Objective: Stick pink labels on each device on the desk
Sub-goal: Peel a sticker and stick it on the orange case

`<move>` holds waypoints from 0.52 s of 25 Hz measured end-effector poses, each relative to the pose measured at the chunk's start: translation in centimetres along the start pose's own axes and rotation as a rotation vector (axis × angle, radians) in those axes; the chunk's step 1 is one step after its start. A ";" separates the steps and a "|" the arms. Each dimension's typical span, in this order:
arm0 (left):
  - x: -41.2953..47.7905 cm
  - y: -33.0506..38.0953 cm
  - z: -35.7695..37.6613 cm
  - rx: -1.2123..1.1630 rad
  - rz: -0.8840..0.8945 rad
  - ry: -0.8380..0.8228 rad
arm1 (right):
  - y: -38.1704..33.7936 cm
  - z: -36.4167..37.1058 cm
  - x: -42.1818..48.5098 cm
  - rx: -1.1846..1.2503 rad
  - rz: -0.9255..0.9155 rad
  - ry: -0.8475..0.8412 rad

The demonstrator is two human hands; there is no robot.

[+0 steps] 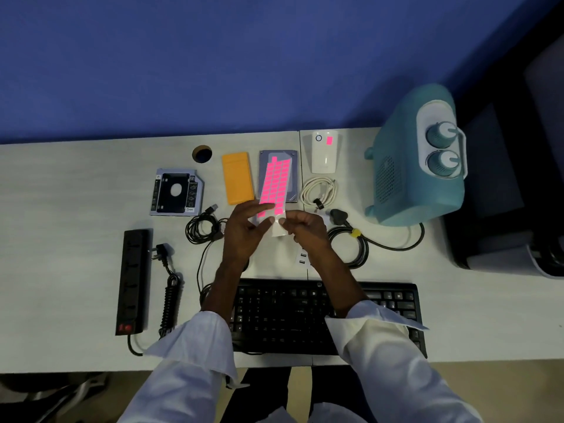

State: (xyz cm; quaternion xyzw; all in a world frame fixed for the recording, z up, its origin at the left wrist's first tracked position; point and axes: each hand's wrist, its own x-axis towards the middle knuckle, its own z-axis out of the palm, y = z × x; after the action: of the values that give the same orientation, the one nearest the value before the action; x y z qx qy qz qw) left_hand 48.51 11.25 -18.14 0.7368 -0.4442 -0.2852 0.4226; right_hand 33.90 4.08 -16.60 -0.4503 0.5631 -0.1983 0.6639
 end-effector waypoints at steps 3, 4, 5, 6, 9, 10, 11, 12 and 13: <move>-0.2 -0.2 -0.2 0.121 0.032 0.016 | 0.3 0.3 0.2 -0.070 -0.074 0.008; -0.2 -0.2 -0.3 0.151 0.063 0.021 | 0.4 0.3 0.2 -0.108 -0.101 0.012; -0.3 -0.1 -0.4 0.170 0.088 0.023 | 0.5 0.4 0.3 -0.150 -0.130 0.018; -0.3 0.2 -0.5 0.185 0.096 0.024 | 0.6 0.5 0.4 -0.192 -0.160 0.022; -0.3 1.0 -0.9 0.236 0.076 0.024 | 0.7 0.8 0.4 -0.304 -0.233 0.023; -0.4 1.2 -1.0 0.256 0.079 0.018 | 0.7 0.9 0.4 -0.342 -0.255 0.017; -0.3 1.2 -1.1 0.288 0.092 0.010 | 0.6 1.0 0.5 -0.372 -0.269 0.010; -0.3 1.2 -1.2 0.331 0.108 0.001 | 0.6 1.0 0.5 -0.393 -0.274 -0.001; -0.3 1.2 -1.2 0.371 0.120 -0.003 | 0.6 1.0 0.4 -0.411 -0.279 -0.014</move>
State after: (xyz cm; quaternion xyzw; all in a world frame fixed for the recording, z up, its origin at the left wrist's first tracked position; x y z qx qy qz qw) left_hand 48.86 11.63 -16.56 0.7738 -0.5329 -0.1738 0.2949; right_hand 34.84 4.40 -17.35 -0.6506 0.5193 -0.1664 0.5286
